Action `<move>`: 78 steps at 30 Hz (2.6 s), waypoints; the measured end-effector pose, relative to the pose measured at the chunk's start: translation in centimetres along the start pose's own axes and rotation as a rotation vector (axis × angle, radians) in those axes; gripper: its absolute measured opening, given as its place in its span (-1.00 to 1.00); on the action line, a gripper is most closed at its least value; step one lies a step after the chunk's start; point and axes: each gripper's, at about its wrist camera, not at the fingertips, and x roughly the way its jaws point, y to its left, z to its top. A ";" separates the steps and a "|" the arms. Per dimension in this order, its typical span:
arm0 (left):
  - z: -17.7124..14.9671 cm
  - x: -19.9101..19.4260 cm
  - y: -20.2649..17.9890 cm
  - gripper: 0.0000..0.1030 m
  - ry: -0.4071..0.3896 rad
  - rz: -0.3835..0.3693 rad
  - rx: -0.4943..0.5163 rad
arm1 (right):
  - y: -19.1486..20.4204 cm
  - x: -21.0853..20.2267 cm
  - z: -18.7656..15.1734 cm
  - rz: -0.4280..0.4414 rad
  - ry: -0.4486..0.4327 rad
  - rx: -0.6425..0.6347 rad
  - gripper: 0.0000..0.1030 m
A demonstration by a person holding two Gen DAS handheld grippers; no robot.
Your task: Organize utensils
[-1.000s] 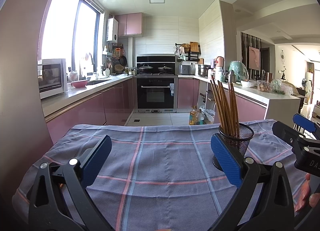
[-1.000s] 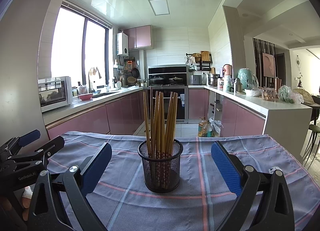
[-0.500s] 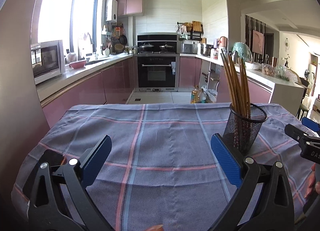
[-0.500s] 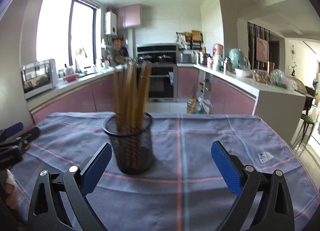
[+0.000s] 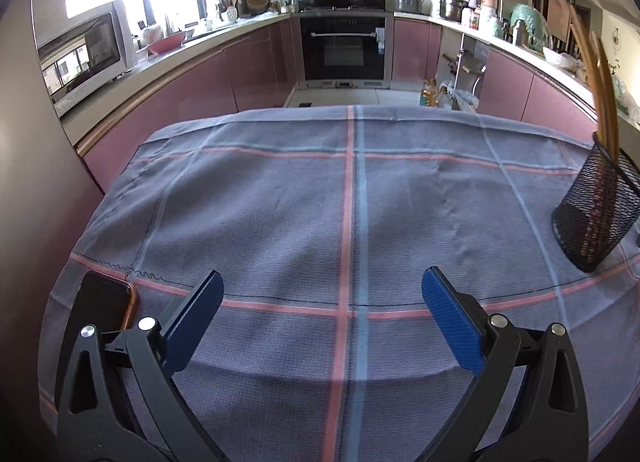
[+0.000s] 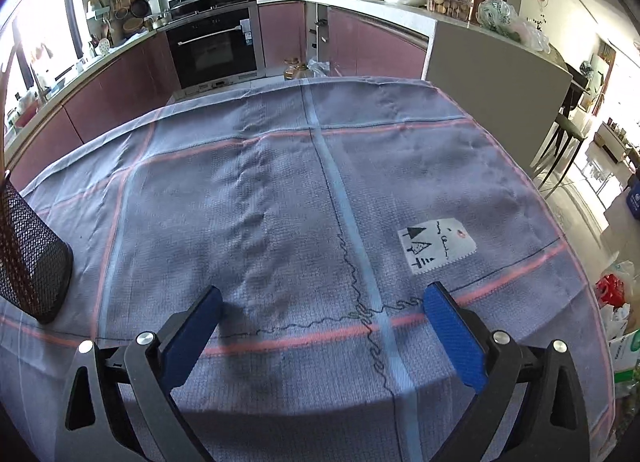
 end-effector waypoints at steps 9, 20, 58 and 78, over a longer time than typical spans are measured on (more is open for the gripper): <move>0.7 4.1 2.1 0.91 0.110 0.031 -0.019 | 0.0 -0.1 0.0 -0.001 0.001 -0.001 0.90; 0.8 4.8 2.5 0.91 0.119 0.008 -0.052 | 0.0 -0.1 0.0 0.000 0.001 -0.001 0.90; 0.7 4.8 2.5 0.91 0.118 0.003 -0.055 | 0.0 -0.1 0.0 0.000 0.001 -0.001 0.90; 0.6 4.8 2.6 0.91 0.118 0.003 -0.055 | 0.0 -0.1 0.0 0.000 0.001 -0.001 0.90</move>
